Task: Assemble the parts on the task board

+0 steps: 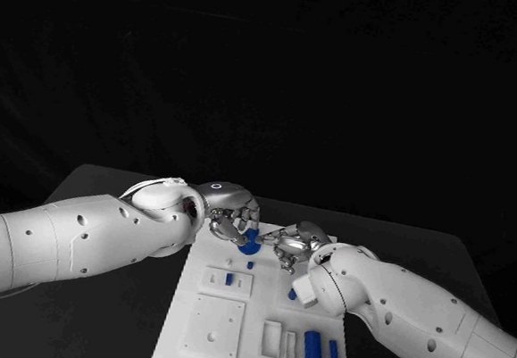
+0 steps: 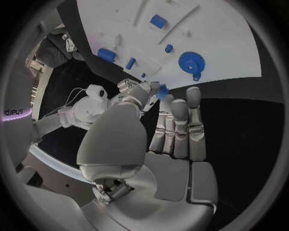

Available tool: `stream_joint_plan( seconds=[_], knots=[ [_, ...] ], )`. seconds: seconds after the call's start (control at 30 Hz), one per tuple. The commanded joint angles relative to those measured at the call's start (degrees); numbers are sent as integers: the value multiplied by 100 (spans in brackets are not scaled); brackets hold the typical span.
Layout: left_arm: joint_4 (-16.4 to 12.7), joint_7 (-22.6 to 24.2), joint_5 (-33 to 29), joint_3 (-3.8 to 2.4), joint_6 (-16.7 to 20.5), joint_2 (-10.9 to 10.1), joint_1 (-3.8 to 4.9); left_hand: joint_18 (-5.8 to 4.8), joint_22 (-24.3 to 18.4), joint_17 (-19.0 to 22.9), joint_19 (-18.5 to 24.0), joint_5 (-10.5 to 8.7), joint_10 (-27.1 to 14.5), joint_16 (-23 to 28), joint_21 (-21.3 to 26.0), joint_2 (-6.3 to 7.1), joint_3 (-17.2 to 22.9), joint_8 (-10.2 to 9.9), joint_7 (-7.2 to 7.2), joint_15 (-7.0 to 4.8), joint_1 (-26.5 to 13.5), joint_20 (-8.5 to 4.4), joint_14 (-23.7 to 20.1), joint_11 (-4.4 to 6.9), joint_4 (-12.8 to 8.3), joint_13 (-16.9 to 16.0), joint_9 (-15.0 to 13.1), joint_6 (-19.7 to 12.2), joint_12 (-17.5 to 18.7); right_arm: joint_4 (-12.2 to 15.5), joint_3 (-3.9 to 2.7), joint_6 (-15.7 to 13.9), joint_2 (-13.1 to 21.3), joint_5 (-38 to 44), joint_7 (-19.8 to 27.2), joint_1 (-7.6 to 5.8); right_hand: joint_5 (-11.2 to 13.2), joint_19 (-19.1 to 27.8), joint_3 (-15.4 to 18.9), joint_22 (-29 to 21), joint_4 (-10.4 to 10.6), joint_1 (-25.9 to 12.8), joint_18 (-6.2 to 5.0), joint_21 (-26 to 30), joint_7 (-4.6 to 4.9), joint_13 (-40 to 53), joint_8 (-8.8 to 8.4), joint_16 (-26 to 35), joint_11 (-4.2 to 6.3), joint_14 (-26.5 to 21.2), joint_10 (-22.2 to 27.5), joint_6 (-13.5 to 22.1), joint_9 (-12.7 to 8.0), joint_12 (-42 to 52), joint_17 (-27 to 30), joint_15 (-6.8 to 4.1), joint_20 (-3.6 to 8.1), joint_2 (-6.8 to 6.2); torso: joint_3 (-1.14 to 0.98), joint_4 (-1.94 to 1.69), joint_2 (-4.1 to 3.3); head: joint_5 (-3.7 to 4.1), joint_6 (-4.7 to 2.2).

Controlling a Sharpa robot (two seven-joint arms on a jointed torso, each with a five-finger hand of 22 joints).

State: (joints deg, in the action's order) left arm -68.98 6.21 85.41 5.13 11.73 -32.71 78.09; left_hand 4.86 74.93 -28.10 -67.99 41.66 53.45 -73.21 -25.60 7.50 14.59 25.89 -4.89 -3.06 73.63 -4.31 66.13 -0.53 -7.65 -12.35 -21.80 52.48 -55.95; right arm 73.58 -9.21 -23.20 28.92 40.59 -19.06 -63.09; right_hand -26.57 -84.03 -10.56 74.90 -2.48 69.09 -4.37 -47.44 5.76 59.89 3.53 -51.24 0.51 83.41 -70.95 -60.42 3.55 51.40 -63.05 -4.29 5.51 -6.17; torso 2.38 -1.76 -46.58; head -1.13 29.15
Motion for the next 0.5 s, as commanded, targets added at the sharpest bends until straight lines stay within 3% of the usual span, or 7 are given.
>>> stream_joint_plan(
  seconds=[0.03,0.5],
  knots=[
    [-28,-20,-44,-8,-82,30,11,-7,117,-10,-30,23,34,23,32,-42,11,-10,-1,7,-15,13,32,4,17,0,-13,26,38,7,1,-31,-14,-310,68,3,35,-208,85,614,16,-6,-15,31,3,-6,3,-4,3,5,32,-23,5,36,-2,-15,-1,73,-2,-5,-2,-5,0],
    [-23,-20,-43,-9,-100,55,12,-6,118,-13,-28,22,42,28,27,-46,19,-11,-2,7,-9,12,32,3,16,8,-17,33,56,45,2,153,28,-495,218,4,-45,-201,253,607,31,19,-17,75,7,-25,3,7,-3,-9,57,-10,5,23,4,-12,-4,103,-11,1,-2,-22,2]
  ],
)
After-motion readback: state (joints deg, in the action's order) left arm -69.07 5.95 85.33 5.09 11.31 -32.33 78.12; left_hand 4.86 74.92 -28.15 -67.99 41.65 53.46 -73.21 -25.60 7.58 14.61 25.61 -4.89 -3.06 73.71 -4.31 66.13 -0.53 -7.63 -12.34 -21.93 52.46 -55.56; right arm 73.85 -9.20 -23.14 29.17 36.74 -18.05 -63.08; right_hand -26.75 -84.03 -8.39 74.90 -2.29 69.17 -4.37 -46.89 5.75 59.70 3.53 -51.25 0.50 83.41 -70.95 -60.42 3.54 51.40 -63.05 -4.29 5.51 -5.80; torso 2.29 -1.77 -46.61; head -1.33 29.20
